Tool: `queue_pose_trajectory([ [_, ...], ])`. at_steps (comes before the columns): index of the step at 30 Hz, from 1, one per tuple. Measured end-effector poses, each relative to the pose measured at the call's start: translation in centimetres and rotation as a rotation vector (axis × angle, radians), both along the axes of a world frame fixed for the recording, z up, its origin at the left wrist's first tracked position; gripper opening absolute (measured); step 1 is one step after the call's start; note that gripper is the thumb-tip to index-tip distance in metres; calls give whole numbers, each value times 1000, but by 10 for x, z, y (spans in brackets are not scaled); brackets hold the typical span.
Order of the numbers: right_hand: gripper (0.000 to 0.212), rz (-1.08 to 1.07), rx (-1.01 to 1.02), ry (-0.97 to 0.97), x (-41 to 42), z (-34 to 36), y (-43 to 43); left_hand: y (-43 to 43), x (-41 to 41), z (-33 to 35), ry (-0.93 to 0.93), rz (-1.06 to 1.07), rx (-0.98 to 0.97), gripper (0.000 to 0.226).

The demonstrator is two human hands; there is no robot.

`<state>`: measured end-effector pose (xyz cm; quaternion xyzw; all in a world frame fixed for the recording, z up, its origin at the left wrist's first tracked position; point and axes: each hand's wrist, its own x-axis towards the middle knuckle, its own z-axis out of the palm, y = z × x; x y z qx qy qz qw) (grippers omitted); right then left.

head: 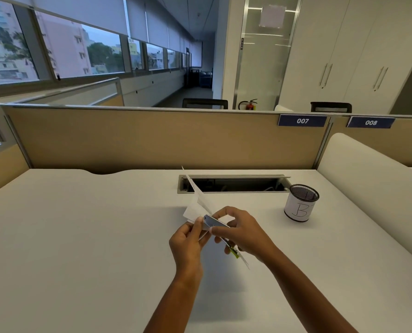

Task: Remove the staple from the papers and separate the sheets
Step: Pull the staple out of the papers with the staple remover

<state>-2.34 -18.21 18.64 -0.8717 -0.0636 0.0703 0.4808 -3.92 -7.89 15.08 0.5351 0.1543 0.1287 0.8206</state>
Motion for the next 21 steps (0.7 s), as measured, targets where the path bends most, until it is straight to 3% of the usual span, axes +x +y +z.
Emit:
queue_pose_trajectory([
  [4,36,-41,35,5,-2,11,0,-5,1,4,-44,48,86,9],
  [14,17,-88,42,25,-2,28,1,-9,11,-3,-139,123,292,4],
  [21,11,-149,173,37,1,26,6,-10,21,-4,-197,217,407,11],
])
